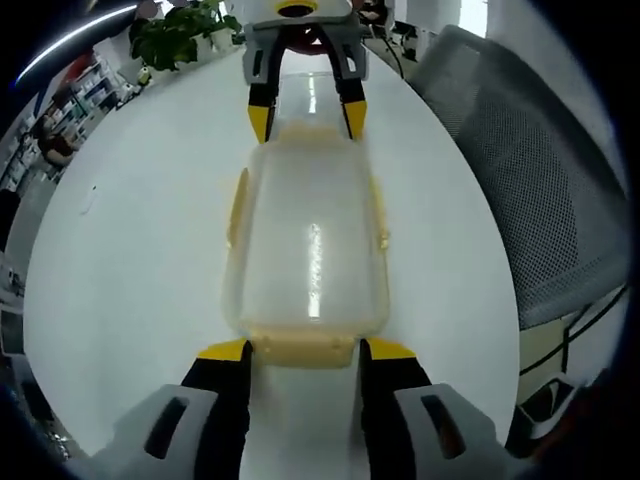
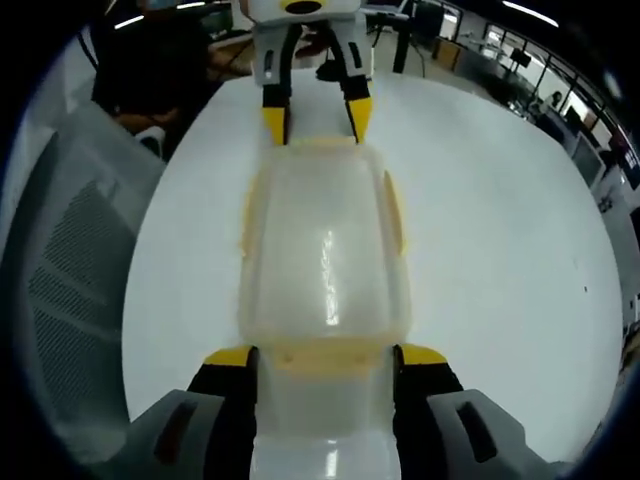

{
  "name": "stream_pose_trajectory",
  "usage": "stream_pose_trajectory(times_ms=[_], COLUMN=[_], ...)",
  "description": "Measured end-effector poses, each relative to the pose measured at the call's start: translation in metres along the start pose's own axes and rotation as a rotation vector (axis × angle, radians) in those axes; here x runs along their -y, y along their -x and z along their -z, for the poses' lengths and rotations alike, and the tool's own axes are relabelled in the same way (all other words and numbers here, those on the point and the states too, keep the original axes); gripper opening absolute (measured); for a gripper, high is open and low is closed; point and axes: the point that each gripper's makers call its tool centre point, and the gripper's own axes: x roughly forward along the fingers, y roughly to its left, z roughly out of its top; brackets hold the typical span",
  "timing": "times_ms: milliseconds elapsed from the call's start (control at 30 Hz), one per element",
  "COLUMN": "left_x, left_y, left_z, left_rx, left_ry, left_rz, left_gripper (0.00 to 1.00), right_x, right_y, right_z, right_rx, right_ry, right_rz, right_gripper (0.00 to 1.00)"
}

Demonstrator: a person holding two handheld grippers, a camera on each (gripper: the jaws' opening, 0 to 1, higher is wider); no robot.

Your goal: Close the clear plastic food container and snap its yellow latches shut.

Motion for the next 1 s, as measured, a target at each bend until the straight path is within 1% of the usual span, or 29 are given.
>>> stream_pose_trajectory(times_ms=[67,100,133,167,233,300,533,767,1000], left_x=[0.0003,0.0020,0.0051,0.0022,0.0039,0.0044,0.0052,0.0048,0.0048], left_y=[-0.0004,-0.0005,-0.0009,0.0008,0.0008,0.0005,0.0011,0.0003,-0.0003], left_z=[0.0008,0.0010,0.0033,0.0020,0.0024,0.0014,0.0007,-0.0008,-0.0018], left_rx=[0.002,0.002,-0.006,0.009,0.011,0.013,0.014,-0.006,-0.032], left_ry=[0.007,0.018,0.058,0.024,0.032,0.024,0.015,0.010,0.025], left_rz=[0.014,0.025,0.041,0.035,0.039,0.042,0.043,0.046,0.042], left_gripper=[0.43,0.41,0.40,0.40,0.40,0.40,0.40,0.40,0.40], right_x=[0.0000,0.0001,-0.0007,0.0005,0.0012,0.0020,-0.0003,-0.0009,-0.0004], right_y=[0.0003,0.0005,0.0009,0.0001,0.0005,0.0015,0.0013,0.0021,0.0024], right_z=[0.0002,0.0002,-0.0004,-0.0001,-0.0001,0.0012,0.0008,0.0018,0.0024], right_rx=[-0.002,-0.001,-0.002,-0.008,-0.013,-0.024,-0.045,-0.060,-0.063], right_ry=[0.001,0.005,0.025,0.020,0.028,0.036,0.046,0.040,0.035], right_rz=[-0.001,-0.004,-0.012,-0.008,-0.011,-0.012,-0.010,-0.005,-0.008], right_gripper=[0.52,0.50,0.46,0.46,0.45,0.40,0.39,0.39,0.38])
